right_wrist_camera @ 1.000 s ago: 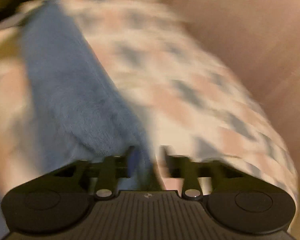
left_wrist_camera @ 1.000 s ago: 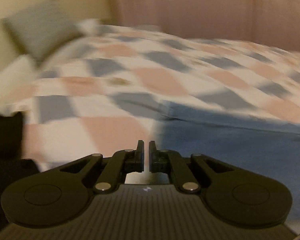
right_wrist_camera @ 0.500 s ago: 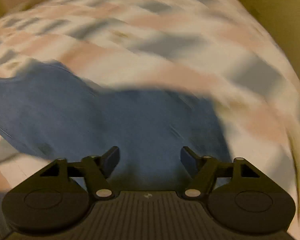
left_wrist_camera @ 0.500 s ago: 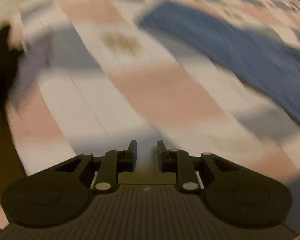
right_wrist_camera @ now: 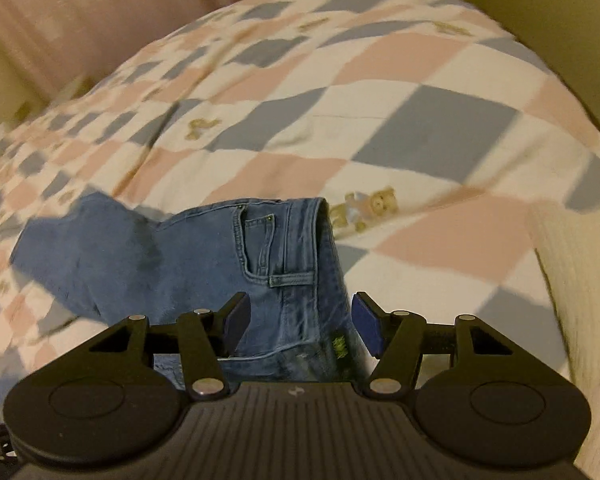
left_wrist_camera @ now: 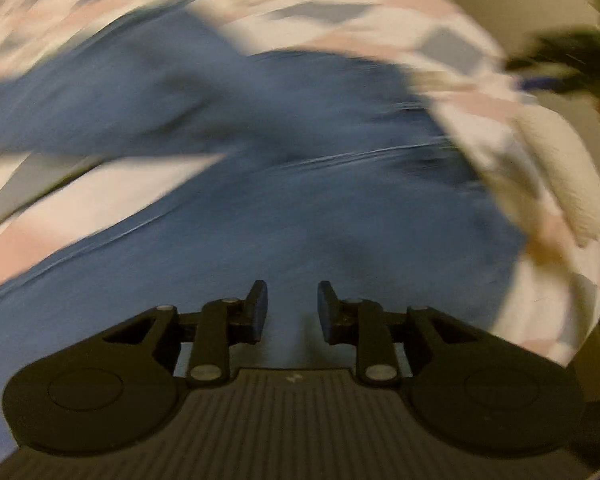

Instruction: Fold clothes

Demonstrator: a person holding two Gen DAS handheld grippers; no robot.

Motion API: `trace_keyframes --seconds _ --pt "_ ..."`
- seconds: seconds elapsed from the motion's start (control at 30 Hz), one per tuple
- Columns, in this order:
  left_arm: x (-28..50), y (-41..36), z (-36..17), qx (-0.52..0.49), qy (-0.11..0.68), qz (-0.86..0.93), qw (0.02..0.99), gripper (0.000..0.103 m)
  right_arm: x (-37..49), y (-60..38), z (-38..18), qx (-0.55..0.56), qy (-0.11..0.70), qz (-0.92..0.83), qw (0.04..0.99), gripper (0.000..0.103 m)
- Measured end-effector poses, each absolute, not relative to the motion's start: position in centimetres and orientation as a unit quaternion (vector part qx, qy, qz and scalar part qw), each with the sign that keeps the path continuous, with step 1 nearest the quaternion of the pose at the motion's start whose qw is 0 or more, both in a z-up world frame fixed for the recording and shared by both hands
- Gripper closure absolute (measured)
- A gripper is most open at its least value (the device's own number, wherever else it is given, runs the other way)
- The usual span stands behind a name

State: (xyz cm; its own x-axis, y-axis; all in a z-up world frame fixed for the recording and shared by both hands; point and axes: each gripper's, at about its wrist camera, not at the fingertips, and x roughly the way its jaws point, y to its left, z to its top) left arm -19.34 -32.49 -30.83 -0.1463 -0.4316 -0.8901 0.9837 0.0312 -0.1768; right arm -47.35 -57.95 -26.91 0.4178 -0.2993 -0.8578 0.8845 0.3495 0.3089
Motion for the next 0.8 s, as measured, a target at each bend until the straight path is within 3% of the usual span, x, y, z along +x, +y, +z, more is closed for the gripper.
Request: trace_keyframes --seconds 0.2,0.37,0.43,0.63,0.67,0.8 --pt "-38.2 -37.7 -31.6 0.349 0.375 -0.643 0.569 0.075 -49.3 -64.0 -31.4 0.414 0.415 -0.273 0.763 0.043" --pt "-49.4 -40.4 -35.1 0.41 0.348 -0.628 0.563 0.07 -49.5 -66.0 -32.7 0.414 0.43 -0.191 0.779 0.041" --pt "-51.4 -40.9 -36.7 0.434 0.343 -0.611 0.566 0.069 -49.3 -66.8 -33.7 0.424 0.427 -0.174 0.779 0.034" --pt "-53.8 -41.7 -39.7 0.491 0.286 -0.567 0.596 0.062 -48.3 -69.3 -37.4 0.479 0.4 -0.164 0.764 0.034" --pt "-53.6 -42.0 -39.9 0.49 0.287 -0.562 0.601 0.057 -48.1 -69.8 -38.1 0.49 0.393 -0.167 0.76 0.034" --pt "-52.7 -42.6 -40.7 0.476 0.304 -0.552 0.613 0.057 -46.9 -71.5 -40.9 0.522 0.368 -0.196 0.744 0.034"
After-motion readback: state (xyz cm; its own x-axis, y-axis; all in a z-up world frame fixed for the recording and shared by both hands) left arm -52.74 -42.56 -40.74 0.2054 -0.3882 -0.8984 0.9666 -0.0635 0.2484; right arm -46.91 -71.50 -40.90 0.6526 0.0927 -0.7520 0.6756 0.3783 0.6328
